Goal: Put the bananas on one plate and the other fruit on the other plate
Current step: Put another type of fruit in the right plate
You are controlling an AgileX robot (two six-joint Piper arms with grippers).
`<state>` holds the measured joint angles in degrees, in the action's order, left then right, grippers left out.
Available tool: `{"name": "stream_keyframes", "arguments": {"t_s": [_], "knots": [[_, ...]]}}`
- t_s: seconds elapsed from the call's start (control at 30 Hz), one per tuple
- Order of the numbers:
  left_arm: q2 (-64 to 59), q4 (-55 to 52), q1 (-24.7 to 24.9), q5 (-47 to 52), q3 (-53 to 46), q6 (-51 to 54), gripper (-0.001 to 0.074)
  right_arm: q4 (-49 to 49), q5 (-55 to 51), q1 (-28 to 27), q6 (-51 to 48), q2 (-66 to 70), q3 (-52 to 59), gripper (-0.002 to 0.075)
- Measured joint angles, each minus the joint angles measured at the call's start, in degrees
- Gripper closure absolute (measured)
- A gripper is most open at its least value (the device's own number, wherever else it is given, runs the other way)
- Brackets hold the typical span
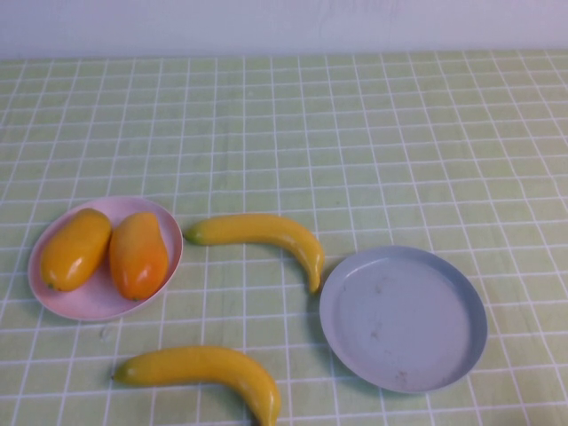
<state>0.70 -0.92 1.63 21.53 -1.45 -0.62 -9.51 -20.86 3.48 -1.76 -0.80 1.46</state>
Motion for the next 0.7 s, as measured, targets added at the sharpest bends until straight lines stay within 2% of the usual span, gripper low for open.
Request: {"name": "stream_keyframes", "arguments": {"t_s": [0.37,0.7], "knots": [[0.0,0.0,0.0,0.0,0.0,-0.3,0.0735,0.0,0.9,-0.1,0.0,0.0,0.0,0.0742],[0.0,0.0,0.0,0.0,0.0,-0.3,0.0735,-14.0,11.8,-0.1,0.0,0.0,0.0,0.0742]]}}
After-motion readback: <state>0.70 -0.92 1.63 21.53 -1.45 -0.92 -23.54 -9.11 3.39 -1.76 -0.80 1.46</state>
